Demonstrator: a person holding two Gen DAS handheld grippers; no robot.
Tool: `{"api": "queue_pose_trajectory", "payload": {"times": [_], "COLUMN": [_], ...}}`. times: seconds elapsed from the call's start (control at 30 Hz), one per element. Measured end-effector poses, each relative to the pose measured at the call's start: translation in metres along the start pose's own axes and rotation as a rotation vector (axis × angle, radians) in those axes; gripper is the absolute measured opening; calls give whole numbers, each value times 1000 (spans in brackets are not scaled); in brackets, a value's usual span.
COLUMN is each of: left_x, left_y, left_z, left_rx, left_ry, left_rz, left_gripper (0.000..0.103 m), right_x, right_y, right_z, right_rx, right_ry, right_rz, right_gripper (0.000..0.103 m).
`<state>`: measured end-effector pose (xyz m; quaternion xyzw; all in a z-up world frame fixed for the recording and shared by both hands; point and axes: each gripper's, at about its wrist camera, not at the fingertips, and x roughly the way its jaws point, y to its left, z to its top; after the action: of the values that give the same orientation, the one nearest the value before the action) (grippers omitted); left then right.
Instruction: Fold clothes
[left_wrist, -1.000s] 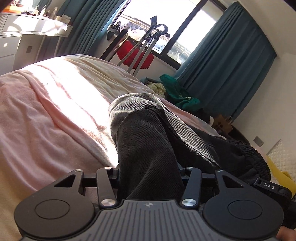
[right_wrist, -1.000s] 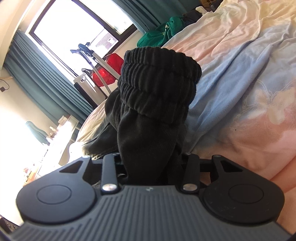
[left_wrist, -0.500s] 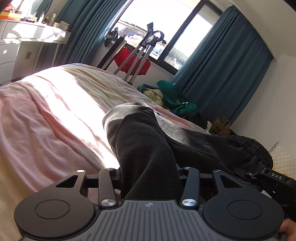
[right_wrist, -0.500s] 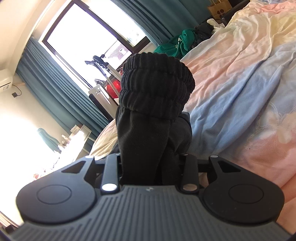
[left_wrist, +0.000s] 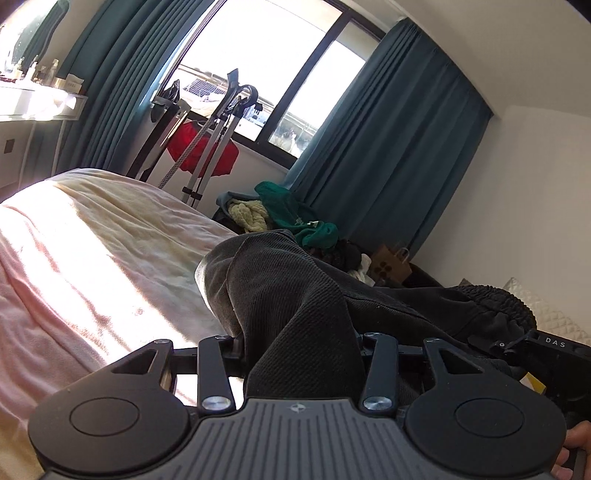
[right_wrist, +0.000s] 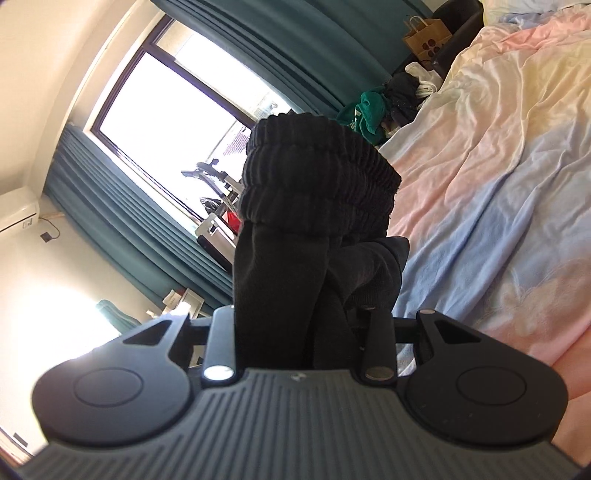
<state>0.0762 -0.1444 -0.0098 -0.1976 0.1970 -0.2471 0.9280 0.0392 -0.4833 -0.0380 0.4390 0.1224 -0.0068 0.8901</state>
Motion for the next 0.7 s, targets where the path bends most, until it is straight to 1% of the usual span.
{"api": "queue_pose_trajectory", "payload": {"times": [0.1, 0.2, 0.27, 0.4, 0.47, 0.53, 0.63, 0.7], "left_x": [28, 70, 102, 185, 225, 265, 315, 348], "left_y": [-44, -91, -123, -180, -204, -221, -225, -228], "left_z": [5, 8, 8, -2, -15, -31, -62, -82], "left_rx": [22, 50, 77, 89, 82, 51, 33, 22], "left_ry": [2, 17, 26, 59, 78, 95, 157, 199], "left_rz": [-35, -78, -108, -165, -190, -216, -228, -235], "left_gripper": [45, 45, 45, 45, 45, 45, 45, 45], "right_x": [-22, -38, -45, -46, -43, -38, -29, -21], "right_y": [-13, -37, -59, -103, -125, -148, -181, -203], "right_z": [29, 64, 90, 143, 168, 187, 204, 206], "right_rx": [46, 82, 108, 159, 158, 150, 132, 130], "right_ry": [-39, -95, -129, -196, -230, -254, -285, -300], "right_rz": [-12, -27, -42, -90, -120, -156, -222, -270], "right_gripper": [37, 37, 37, 37, 37, 37, 37, 37]}}
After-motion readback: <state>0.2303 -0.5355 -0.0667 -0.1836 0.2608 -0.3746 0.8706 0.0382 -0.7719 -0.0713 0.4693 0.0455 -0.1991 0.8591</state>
